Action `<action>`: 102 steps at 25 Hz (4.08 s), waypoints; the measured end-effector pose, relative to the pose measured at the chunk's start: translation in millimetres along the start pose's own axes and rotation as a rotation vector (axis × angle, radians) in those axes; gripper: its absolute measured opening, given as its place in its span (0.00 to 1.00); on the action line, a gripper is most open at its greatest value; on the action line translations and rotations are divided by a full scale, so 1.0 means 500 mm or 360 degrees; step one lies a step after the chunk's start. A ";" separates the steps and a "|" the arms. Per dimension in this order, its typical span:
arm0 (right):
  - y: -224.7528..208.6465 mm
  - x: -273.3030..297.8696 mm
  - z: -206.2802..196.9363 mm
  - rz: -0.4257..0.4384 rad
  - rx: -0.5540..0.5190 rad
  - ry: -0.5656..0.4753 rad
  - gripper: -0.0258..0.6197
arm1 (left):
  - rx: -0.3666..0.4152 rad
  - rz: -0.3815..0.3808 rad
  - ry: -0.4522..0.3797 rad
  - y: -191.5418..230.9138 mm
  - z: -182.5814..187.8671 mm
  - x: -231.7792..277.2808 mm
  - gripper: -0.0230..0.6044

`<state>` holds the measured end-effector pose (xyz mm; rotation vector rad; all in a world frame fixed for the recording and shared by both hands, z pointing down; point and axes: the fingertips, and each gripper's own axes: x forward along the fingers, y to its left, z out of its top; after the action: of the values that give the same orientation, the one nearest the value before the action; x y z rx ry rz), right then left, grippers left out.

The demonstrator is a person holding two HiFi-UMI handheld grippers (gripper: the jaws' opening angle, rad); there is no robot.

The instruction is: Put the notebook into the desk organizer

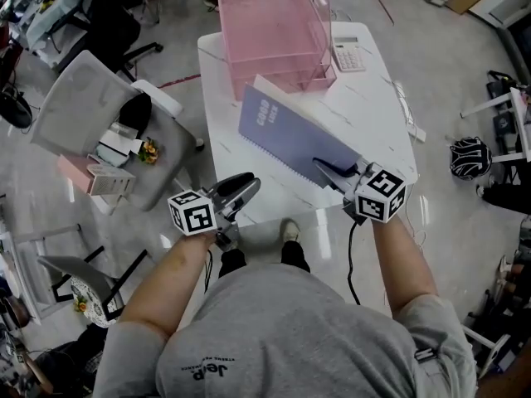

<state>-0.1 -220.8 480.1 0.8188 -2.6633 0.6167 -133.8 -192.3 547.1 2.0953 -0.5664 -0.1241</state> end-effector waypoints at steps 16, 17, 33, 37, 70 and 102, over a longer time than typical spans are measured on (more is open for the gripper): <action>-0.090 0.053 -0.115 0.0161 0.1268 -0.0295 0.09 | -0.0221 -0.0107 -0.0040 0.072 0.072 0.185 0.20; -0.096 0.062 -0.132 0.0132 0.1334 -0.0277 0.09 | -0.0174 -0.0026 0.0051 0.089 0.065 0.190 0.20; -0.196 0.131 -0.108 -0.0114 0.1588 -0.0492 0.09 | -0.0299 0.0106 0.0501 0.189 0.153 0.287 0.20; -0.215 0.150 -0.093 -0.0160 0.1643 -0.0602 0.09 | -0.0272 0.0126 0.0517 0.205 0.185 0.304 0.20; -0.357 0.364 0.081 -0.0172 0.1698 -0.1000 0.09 | -0.0440 0.0187 0.0144 0.237 0.190 0.084 0.44; -0.399 0.404 0.071 -0.0423 0.1917 -0.0944 0.24 | -0.0425 0.0199 0.0139 0.209 0.122 -0.043 0.44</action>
<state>-49.4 -480.3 590.2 1.8130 -2.3095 2.2442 -207.5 -277.9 595.2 1.7930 -0.5923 -0.0342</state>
